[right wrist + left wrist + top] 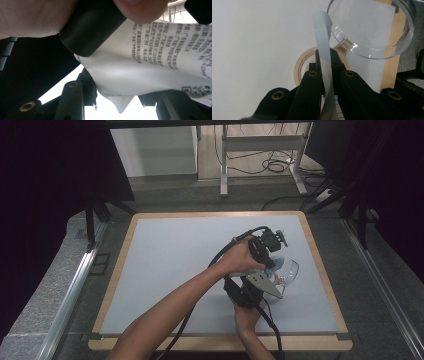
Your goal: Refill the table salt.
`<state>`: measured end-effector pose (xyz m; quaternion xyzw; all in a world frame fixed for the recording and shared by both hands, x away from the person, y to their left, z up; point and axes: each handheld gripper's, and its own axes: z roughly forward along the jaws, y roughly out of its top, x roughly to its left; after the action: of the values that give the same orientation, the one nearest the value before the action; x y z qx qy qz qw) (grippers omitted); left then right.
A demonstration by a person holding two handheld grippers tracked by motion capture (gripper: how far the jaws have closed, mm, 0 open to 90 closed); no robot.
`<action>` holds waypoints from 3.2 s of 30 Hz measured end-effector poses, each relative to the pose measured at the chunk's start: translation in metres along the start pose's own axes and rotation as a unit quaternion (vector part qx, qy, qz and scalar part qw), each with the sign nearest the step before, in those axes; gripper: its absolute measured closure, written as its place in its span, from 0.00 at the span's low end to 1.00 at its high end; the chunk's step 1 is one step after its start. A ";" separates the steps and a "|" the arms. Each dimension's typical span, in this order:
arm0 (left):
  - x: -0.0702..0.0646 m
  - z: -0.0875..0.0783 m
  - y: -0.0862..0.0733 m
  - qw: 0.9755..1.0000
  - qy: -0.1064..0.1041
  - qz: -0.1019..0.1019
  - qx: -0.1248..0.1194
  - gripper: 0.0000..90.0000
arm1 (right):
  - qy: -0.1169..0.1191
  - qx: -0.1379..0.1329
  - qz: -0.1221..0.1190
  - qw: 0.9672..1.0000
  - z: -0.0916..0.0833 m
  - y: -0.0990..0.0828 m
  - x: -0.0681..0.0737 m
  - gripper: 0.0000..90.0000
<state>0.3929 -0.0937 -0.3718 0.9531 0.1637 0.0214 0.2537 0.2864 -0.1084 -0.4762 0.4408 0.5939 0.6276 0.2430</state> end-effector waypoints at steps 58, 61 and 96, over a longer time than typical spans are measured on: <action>0.003 0.004 0.006 1.000 0.004 0.011 0.018 1.00 | -0.012 -0.013 0.023 1.000 0.005 -0.002 -0.002 0.65; 0.004 0.003 0.005 1.000 0.002 0.009 0.018 1.00 | -0.011 -0.010 0.021 1.000 0.005 -0.002 -0.002 0.65; 0.006 0.005 0.000 1.000 -0.004 0.001 0.008 1.00 | -0.011 0.001 0.009 1.000 0.006 -0.004 -0.001 0.65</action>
<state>0.3990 -0.0939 -0.3767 0.9552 0.1620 0.0163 0.2472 0.2913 -0.1052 -0.4808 0.4531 0.5878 0.6244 0.2436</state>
